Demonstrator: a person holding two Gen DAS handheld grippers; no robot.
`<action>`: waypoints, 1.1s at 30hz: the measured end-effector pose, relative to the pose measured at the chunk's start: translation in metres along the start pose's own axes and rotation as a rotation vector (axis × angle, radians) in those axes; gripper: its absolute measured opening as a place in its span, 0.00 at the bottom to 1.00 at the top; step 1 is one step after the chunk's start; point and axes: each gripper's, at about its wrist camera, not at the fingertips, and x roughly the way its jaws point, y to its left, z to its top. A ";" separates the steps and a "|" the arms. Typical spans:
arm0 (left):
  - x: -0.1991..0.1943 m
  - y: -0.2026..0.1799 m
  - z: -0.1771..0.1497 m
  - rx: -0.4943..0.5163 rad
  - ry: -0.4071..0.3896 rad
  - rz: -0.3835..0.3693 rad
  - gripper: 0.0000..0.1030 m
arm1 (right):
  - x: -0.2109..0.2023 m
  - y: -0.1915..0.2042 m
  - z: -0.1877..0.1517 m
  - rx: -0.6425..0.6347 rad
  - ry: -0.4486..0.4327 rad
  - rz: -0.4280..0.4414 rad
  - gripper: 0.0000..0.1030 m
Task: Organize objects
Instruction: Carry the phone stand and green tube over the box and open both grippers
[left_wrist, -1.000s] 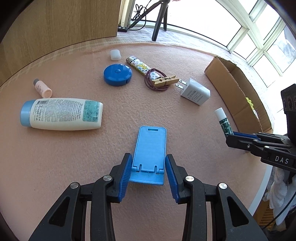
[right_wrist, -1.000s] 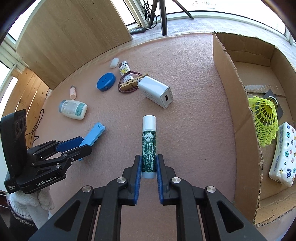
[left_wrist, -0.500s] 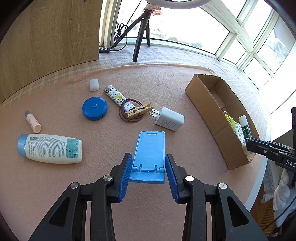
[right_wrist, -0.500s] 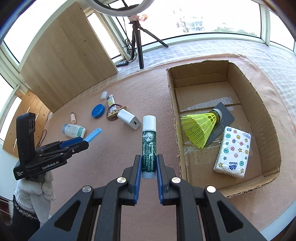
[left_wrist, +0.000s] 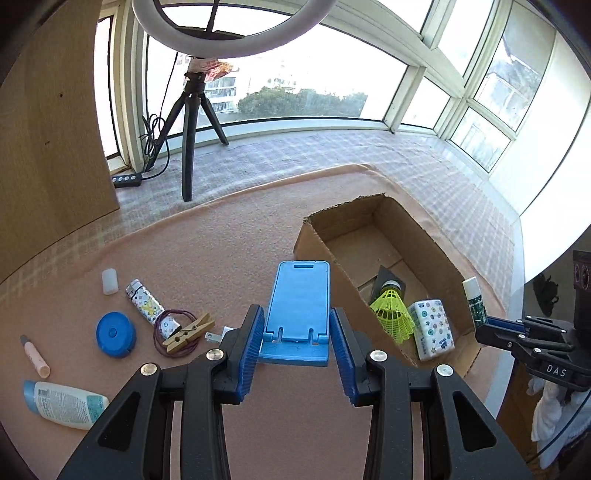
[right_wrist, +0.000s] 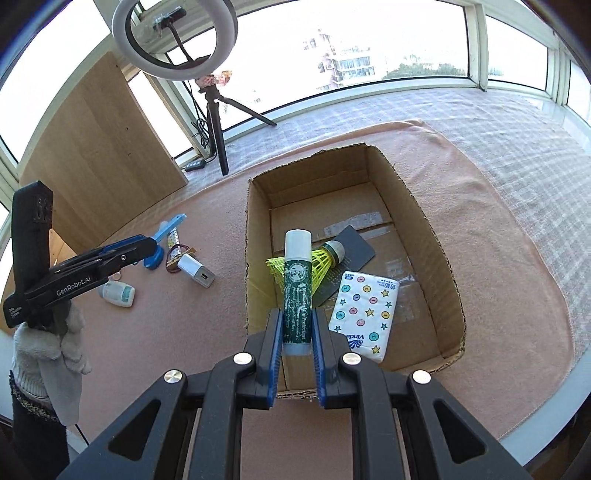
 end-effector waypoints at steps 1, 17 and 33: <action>0.005 -0.006 0.006 0.006 -0.001 -0.006 0.39 | -0.001 -0.005 0.001 0.004 -0.003 -0.004 0.14; 0.081 -0.080 0.051 0.083 0.034 -0.055 0.39 | 0.004 -0.046 0.013 0.028 0.005 -0.036 0.14; 0.088 -0.091 0.056 0.096 0.035 -0.046 0.74 | 0.008 -0.044 0.019 0.003 0.006 -0.056 0.55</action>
